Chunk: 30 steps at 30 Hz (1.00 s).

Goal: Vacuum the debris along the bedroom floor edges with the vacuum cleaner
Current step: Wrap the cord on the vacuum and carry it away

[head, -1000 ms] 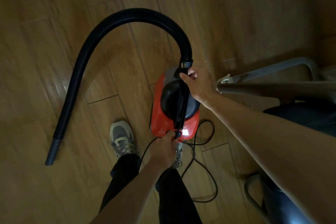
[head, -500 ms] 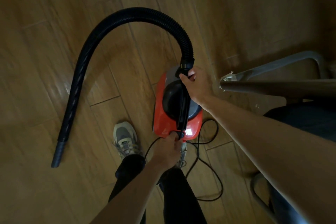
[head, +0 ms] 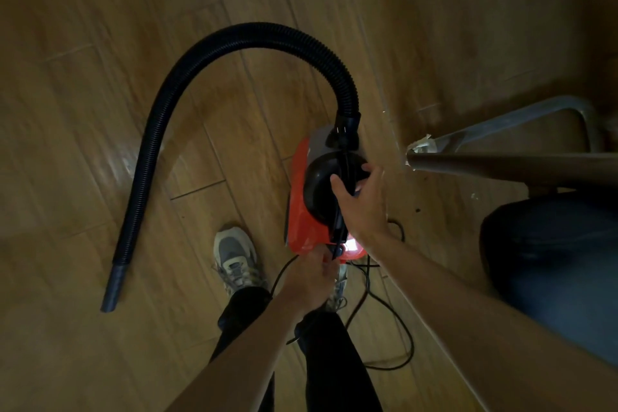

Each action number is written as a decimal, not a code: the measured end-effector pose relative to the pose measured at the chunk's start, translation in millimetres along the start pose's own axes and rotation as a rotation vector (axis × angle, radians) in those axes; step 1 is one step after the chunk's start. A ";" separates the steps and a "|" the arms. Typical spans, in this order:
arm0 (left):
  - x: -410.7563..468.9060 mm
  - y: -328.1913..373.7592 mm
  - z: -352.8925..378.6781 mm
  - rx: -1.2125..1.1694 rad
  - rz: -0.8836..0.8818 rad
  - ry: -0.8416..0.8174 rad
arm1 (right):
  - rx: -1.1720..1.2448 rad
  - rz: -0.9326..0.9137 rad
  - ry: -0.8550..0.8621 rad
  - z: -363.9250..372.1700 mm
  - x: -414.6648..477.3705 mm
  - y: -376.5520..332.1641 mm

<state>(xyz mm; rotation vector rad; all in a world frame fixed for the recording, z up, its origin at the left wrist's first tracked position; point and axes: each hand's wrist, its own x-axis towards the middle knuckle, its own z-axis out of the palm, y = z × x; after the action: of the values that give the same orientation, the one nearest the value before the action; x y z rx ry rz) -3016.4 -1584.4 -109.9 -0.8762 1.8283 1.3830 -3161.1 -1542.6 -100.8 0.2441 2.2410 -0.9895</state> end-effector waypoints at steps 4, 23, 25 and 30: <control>-0.5 -1.6 -8.8 -0.048 -0.055 -0.056 | 0.079 0.015 0.006 14.2 -2.6 -6.8; 65.6 -62.4 -196.4 -0.117 -0.328 0.013 | -0.174 -0.187 0.461 49.3 3.7 7.9; 87.3 -71.0 -223.9 -0.078 -0.353 0.134 | -0.185 -0.219 0.475 49.9 5.6 11.2; 130.6 -65.3 -284.9 0.240 -0.321 0.383 | -0.151 -0.292 0.502 51.3 10.4 18.7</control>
<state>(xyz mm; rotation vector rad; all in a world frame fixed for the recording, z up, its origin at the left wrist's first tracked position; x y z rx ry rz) -3066.8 -1889.7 -192.3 -1.3031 1.9704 0.8170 -3135.6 -1567.1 -143.7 0.1057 2.8600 -0.9779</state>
